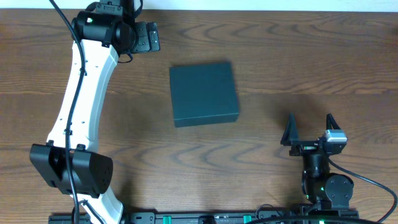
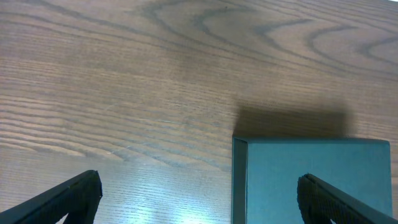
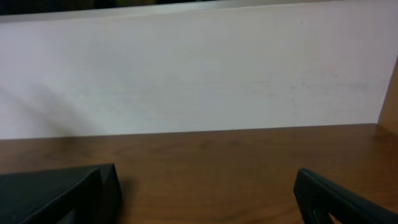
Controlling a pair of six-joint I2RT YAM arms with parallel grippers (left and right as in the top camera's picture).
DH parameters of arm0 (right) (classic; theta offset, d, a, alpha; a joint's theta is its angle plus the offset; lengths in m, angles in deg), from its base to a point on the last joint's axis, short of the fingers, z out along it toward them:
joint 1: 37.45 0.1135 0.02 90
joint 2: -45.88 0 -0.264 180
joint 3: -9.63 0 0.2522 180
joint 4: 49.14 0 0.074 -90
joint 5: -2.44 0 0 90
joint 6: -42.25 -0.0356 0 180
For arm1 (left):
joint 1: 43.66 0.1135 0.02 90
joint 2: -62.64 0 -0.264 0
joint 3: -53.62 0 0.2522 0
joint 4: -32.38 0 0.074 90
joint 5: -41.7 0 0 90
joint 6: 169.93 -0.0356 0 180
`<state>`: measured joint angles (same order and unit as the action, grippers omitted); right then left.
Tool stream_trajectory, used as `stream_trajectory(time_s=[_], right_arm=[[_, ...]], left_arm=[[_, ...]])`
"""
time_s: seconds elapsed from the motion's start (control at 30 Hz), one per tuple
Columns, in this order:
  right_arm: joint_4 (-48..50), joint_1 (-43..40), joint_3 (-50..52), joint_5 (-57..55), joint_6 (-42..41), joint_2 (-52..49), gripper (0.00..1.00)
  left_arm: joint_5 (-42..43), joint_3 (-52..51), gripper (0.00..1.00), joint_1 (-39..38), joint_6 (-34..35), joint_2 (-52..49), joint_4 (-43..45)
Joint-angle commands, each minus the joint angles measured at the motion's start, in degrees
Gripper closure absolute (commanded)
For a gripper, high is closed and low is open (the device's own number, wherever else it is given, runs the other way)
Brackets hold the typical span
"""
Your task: Pack container
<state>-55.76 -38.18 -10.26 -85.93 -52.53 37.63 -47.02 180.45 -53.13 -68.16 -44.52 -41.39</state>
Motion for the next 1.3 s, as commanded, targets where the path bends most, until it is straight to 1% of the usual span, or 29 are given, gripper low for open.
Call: stream_trajectory(time_s=[0.0,0.37,0.53,0.63,0.87,1.03,1.27], right_arm=[[0.13,0.39,0.81,0.76,2.29,1.05,0.01],[-0.90,0.39,3.85,0.74,2.34,4.33,0.01],[-0.92,0.39,4.94,0.79,3.23,5.07,0.01],[-0.83,0.46,5.86,2.21,5.60,6.10,0.01],[-4.28,1.20,5.84,3.34,11.32,7.98,0.01],[-7.72,1.31,5.84,3.34,11.72,7.98,0.01],[-9.11,1.29,5.84,3.32,11.69,7.98,0.01]], left_arm=[[-0.48,0.42,0.01,0.20,-0.55,-0.20,-0.15],[-0.48,0.42,0.01,0.20,-0.55,-0.20,-0.15],[-0.48,0.42,0.01,0.20,-0.55,-0.20,-0.15],[-0.48,0.42,0.01,0.20,-0.55,-0.20,-0.17],[-0.48,0.42,0.01,0.20,-0.55,-0.20,-0.15],[-0.48,0.42,0.01,0.20,-0.55,-0.20,-0.15],[-0.48,0.42,0.01,0.20,-0.55,-0.22,-0.15]])
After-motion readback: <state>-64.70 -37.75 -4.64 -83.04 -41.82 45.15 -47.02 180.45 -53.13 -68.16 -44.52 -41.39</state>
